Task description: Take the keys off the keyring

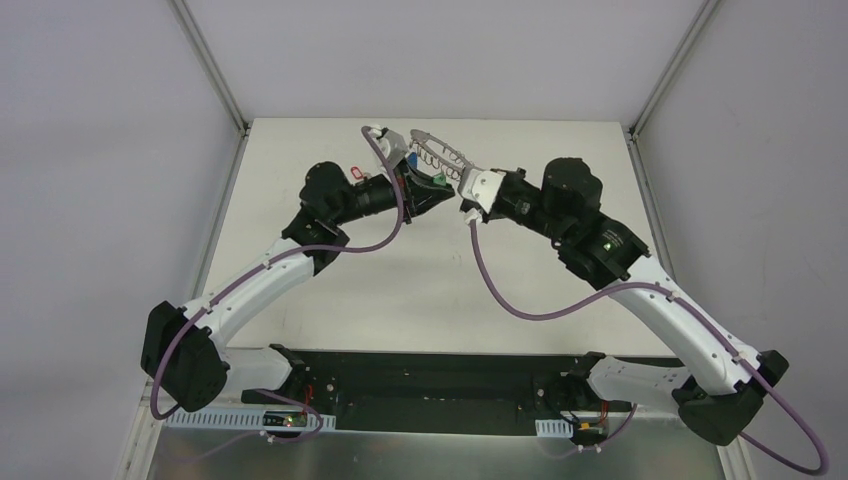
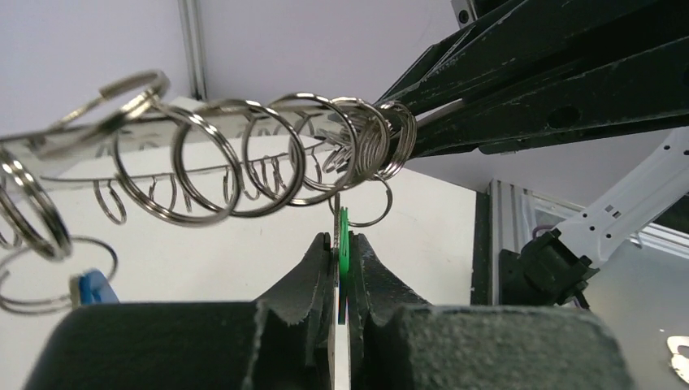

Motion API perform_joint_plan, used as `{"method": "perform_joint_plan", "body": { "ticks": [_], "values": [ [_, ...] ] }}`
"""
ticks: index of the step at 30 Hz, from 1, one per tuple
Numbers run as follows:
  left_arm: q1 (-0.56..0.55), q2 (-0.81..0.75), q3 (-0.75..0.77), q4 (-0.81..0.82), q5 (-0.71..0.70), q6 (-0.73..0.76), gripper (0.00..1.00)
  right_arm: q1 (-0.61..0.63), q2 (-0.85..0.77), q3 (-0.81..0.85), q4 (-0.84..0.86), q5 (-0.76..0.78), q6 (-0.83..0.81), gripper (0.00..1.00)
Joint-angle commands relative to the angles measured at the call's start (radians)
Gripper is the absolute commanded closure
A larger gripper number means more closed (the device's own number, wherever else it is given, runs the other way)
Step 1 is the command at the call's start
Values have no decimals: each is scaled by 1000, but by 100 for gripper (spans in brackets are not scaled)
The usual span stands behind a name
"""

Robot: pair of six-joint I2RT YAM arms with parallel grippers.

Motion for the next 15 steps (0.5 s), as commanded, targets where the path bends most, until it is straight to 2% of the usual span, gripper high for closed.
{"method": "perform_joint_plan", "body": {
  "ticks": [1,5,6,7,8,9,12,15],
  "values": [
    [-7,21,105,-176,14,-71,100,2,-2,-4,122,121,69,100],
    [-7,30,182,-425,-12,-96,100,-25,-7,-99,209,185,183,100],
    [-7,32,208,-499,-19,-91,100,-36,-5,-114,221,193,222,97],
    [-8,36,235,-574,-27,-83,100,-46,-3,-126,222,194,268,83],
    [-7,43,267,-653,-32,-73,100,-58,-2,-139,224,194,310,63],
    [-6,54,300,-733,-36,-63,100,-67,-4,-157,229,194,348,54],
    [0,118,447,-995,-32,-19,100,-96,-32,-235,275,169,473,47],
    [6,220,622,-1255,10,57,100,-116,-87,-340,335,70,570,46]
  ]
}}
